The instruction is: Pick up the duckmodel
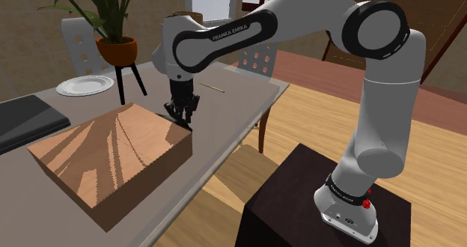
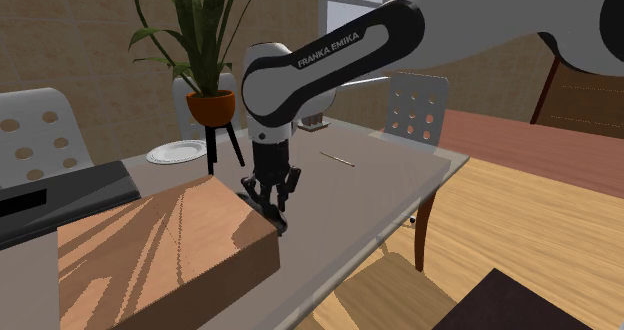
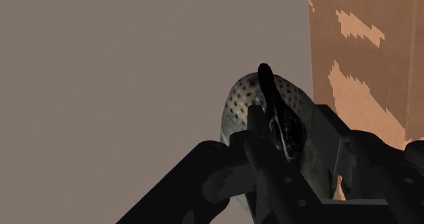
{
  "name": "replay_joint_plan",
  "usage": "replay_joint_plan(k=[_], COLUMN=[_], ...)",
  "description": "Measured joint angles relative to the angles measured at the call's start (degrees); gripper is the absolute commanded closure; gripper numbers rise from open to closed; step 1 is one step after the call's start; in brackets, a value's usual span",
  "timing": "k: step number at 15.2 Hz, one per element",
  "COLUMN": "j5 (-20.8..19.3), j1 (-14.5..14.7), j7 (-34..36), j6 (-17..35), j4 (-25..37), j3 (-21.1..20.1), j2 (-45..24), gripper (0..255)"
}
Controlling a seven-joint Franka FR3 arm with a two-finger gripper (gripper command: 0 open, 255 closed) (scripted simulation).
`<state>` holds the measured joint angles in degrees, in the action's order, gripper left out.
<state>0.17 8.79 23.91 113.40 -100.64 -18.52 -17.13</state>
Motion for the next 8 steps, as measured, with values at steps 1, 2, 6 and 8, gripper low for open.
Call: replay_joint_plan(k=[1, 2, 6, 8], j5=[0.1, 0.1, 0.3, 0.4], j1=[-0.1, -0.1, -0.1, -0.1], j7=[0.0, -0.1, 0.1, 0.1], j6=[-0.4, -1.1, -3.8, -5.3], j4=[0.2, 0.7, 2.7, 3.9], j3=[0.0, 0.0, -0.1, -0.1], j2=[0.1, 0.2, 0.9, 1.2], gripper=[255, 255, 255, 255])
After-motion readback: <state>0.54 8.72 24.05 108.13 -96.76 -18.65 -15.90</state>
